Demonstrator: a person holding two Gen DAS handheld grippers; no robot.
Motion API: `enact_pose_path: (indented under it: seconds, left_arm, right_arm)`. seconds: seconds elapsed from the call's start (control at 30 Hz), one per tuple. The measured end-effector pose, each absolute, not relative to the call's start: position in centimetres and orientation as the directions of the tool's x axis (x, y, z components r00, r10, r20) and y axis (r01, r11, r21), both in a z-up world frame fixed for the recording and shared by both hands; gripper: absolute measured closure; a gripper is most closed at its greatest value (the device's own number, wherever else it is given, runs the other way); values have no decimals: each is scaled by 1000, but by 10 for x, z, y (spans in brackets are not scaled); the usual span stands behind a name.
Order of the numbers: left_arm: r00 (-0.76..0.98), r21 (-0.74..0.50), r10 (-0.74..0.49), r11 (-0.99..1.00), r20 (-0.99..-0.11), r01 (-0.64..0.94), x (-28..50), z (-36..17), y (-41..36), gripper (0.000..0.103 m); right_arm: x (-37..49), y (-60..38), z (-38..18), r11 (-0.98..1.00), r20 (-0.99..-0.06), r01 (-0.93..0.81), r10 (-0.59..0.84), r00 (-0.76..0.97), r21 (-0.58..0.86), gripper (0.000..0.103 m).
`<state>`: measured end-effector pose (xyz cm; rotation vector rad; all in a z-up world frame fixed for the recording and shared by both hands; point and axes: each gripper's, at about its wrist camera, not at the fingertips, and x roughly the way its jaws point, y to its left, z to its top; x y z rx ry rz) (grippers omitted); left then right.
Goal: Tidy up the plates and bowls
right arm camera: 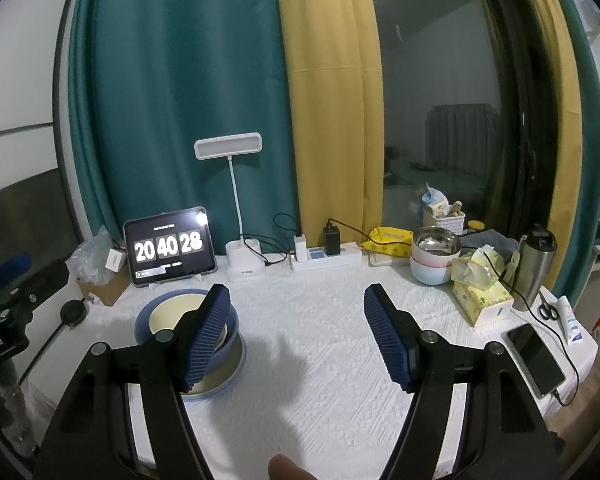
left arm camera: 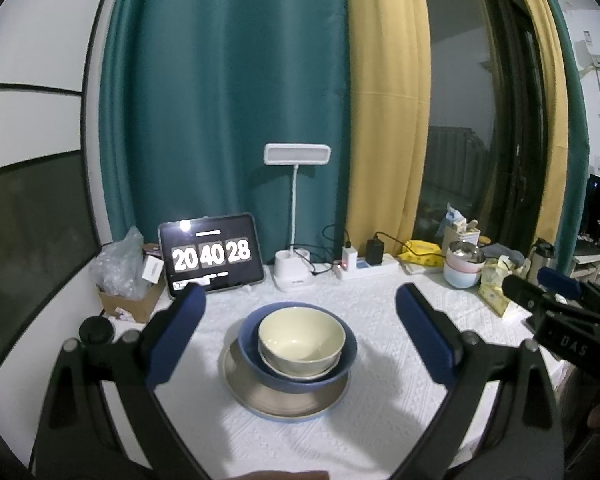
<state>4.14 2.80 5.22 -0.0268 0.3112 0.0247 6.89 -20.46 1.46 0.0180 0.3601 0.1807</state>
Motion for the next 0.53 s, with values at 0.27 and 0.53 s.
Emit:
enact_pose_path:
  seconds: [0.27,0.53]
  left_arm:
    - [952,-22,20,999,-306,-28,42,53,29,6]
    - [952,-23,20,999,-306,-29,42,53,29,6]
  right_arm:
    - [70,-206,15,984,-349,-172,179,920,51,30]
    - [69,-205,14,984,-351,-171,178,919,52,30]
